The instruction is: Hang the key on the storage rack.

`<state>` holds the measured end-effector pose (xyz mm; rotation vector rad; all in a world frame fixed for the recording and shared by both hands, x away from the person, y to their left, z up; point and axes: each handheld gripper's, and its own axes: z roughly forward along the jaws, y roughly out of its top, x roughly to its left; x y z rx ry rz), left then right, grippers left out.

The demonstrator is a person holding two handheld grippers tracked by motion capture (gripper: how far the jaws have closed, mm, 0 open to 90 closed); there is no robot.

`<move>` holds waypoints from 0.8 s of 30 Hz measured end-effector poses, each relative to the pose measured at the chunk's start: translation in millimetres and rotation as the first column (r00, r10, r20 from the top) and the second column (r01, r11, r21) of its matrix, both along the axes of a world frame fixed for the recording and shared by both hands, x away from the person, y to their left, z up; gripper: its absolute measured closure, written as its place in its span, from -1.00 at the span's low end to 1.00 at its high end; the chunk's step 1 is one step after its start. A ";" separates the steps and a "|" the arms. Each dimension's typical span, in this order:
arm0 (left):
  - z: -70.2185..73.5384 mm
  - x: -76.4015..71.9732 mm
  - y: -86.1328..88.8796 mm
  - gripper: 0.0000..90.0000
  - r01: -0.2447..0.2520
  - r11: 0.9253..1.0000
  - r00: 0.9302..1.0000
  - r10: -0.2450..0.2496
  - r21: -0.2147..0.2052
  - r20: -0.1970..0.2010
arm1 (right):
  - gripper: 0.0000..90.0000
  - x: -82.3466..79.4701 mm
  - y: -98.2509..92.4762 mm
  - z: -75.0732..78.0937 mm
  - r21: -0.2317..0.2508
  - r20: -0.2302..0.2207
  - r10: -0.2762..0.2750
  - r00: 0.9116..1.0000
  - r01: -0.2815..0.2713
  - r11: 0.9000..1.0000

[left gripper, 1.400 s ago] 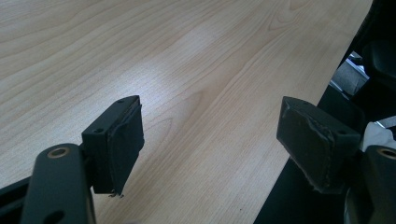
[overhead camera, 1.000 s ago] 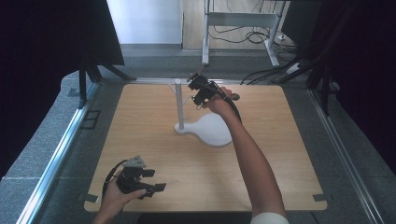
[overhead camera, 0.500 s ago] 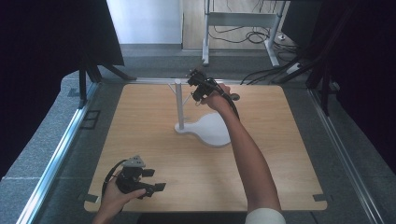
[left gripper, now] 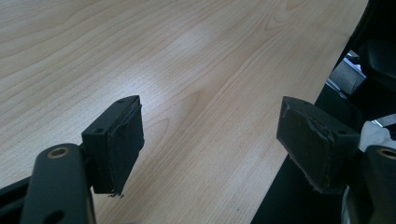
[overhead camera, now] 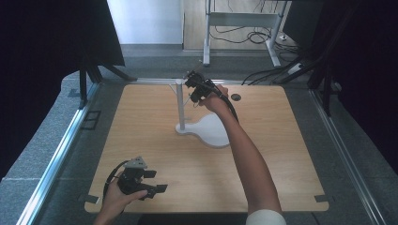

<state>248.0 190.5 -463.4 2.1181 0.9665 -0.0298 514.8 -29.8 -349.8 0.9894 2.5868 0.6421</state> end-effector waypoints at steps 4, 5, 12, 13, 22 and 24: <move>-0.2 0.2 -0.1 -0.48 0.000 1.000 1.000 0.000 0.001 0.000 | 0.87 -2.8 3.1 -2.6 -0.005 0.003 0.011 1.000 -0.010 1.000; -0.3 0.2 -0.2 -0.48 0.001 1.000 1.000 -0.001 0.002 0.000 | 0.87 -3.4 4.0 -3.4 -0.006 0.002 0.014 1.000 -0.014 1.000; -1.6 0.4 -2.4 -0.48 0.004 1.000 1.000 -0.004 0.005 -0.005 | 0.79 -10.6 9.1 -6.0 0.003 -0.009 0.038 0.999 -0.038 0.999; -1.8 0.4 -2.8 -0.48 0.004 1.000 1.000 -0.004 0.006 -0.006 | 0.76 -11.9 9.5 -5.9 0.001 -0.007 0.041 0.999 -0.041 0.999; -3.0 0.4 -5.7 -0.48 0.006 1.000 1.000 -0.006 0.009 -0.008 | 0.44 -27.1 0.9 1.0 0.047 0.007 0.059 0.998 -0.059 0.997; -2.9 0.2 -6.5 -0.48 0.011 1.000 1.000 -0.011 0.013 -0.008 | 0.36 -30.9 -3.2 1.7 0.064 0.010 0.058 0.998 -0.059 0.996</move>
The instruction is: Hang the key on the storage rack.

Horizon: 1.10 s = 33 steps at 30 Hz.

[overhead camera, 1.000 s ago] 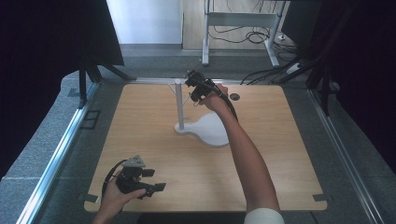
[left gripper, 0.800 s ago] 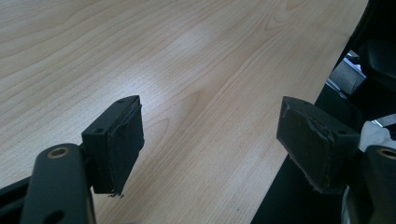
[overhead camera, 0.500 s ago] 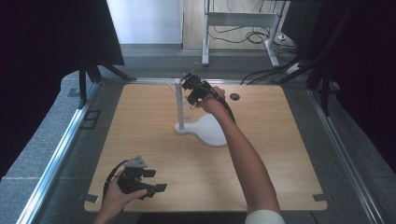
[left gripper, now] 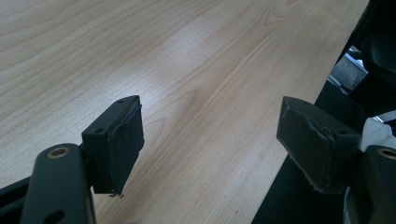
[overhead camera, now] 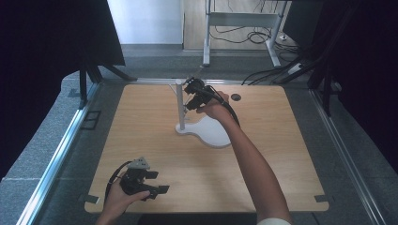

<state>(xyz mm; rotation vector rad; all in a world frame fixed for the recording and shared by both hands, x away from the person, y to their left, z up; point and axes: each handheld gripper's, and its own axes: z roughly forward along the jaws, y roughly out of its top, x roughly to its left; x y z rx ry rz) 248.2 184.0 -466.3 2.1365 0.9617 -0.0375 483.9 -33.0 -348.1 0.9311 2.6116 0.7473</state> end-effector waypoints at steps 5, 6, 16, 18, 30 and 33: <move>-0.6 0.1 -1.3 -0.48 0.002 1.000 1.000 -0.002 0.008 -0.001 | 0.23 -9.7 -13.2 -0.1 0.057 -0.001 0.000 1.000 0.000 0.998; -1.1 0.4 -1.2 -0.48 0.002 1.000 1.000 -0.002 0.009 -0.001 | 0.21 -11.8 -16.5 -0.2 0.066 0.001 0.000 1.000 -0.001 0.998; -3.0 0.7 -4.4 -0.48 0.004 1.000 1.000 -0.004 0.020 -0.007 | 0.14 -46.2 -62.8 -9.7 0.161 0.022 0.011 1.000 -0.014 0.987; -3.2 0.6 -4.6 -0.48 0.001 1.000 1.000 0.000 0.020 -0.007 | 0.14 -55.3 -73.4 -13.4 0.175 0.024 0.014 1.000 -0.018 0.984; -4.0 1.3 -3.6 -0.49 -0.014 0.999 1.000 0.014 0.033 -0.008 | 0.08 -116.9 -136.9 -57.2 0.213 0.036 0.003 0.999 -0.010 0.977; -4.3 1.0 -5.0 -0.49 -0.013 0.999 1.000 0.013 0.037 -0.010 | 0.07 -130.3 -150.0 -71.2 0.223 0.038 -0.014 0.999 0.005 0.975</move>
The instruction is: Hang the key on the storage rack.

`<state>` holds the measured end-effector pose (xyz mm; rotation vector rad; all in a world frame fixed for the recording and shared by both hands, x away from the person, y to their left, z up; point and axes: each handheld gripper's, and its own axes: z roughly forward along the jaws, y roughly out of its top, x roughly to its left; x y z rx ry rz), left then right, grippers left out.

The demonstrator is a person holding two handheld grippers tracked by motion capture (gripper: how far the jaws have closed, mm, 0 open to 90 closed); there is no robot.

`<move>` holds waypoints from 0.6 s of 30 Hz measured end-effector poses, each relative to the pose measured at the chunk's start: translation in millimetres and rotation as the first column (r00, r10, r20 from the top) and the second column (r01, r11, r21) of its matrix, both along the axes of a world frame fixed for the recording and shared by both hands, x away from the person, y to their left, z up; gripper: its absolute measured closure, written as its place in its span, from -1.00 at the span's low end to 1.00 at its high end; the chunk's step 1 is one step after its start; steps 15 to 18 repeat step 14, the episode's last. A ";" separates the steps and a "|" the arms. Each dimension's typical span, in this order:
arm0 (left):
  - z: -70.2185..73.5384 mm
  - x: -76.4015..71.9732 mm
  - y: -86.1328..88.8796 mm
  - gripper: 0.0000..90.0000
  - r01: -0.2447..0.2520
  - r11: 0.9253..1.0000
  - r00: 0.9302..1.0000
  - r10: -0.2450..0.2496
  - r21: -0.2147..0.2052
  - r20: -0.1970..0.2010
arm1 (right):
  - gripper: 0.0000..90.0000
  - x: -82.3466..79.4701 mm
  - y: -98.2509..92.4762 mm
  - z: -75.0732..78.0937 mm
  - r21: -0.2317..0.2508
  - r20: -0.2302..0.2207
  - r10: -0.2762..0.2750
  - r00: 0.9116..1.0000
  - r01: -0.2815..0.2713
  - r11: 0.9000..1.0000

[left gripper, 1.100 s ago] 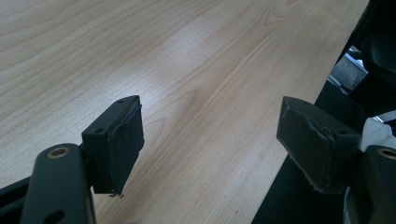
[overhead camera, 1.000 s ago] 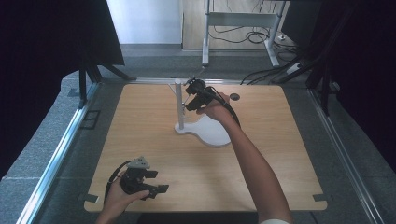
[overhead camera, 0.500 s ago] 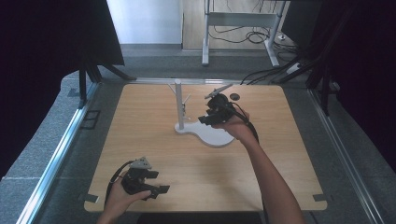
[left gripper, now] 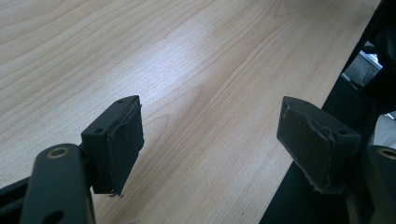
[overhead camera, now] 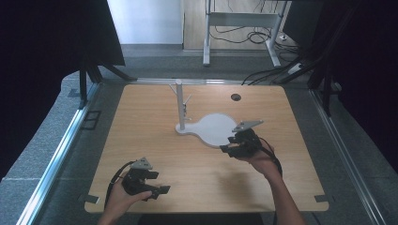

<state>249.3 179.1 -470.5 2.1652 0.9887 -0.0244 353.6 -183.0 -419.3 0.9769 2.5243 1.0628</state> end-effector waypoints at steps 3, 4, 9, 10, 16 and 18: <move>-0.8 0.3 -0.9 -0.49 0.001 1.000 1.000 -0.001 0.006 0.000 | 0.07 -10.4 -8.0 -12.4 0.005 0.012 -0.023 1.000 0.023 1.000; -1.4 0.6 -1.1 -0.49 0.000 1.000 1.000 0.000 0.008 -0.001 | 0.07 -13.3 -9.5 -15.7 0.007 0.016 -0.025 1.000 0.025 1.000; -3.4 1.8 -1.4 -0.49 -0.003 1.000 1.000 0.003 0.018 -0.007 | 0.07 -21.9 -10.5 -27.2 0.000 0.007 0.002 1.000 -0.002 1.000; -3.2 1.8 -1.3 -0.49 -0.003 1.000 1.000 0.003 0.018 -0.006 | 0.06 -23.0 -10.8 -27.7 -0.002 0.007 0.001 1.000 -0.001 1.000; -0.9 1.1 -1.1 -0.49 0.000 1.000 1.000 0.000 0.014 0.003 | 0.02 -25.6 -15.0 -32.7 0.007 0.002 -0.017 1.000 0.017 1.000; -0.9 1.1 -1.1 -0.49 0.000 1.000 1.000 0.000 0.014 0.003 | 0.02 -25.6 -15.0 -32.7 0.007 0.002 -0.017 1.000 0.017 1.000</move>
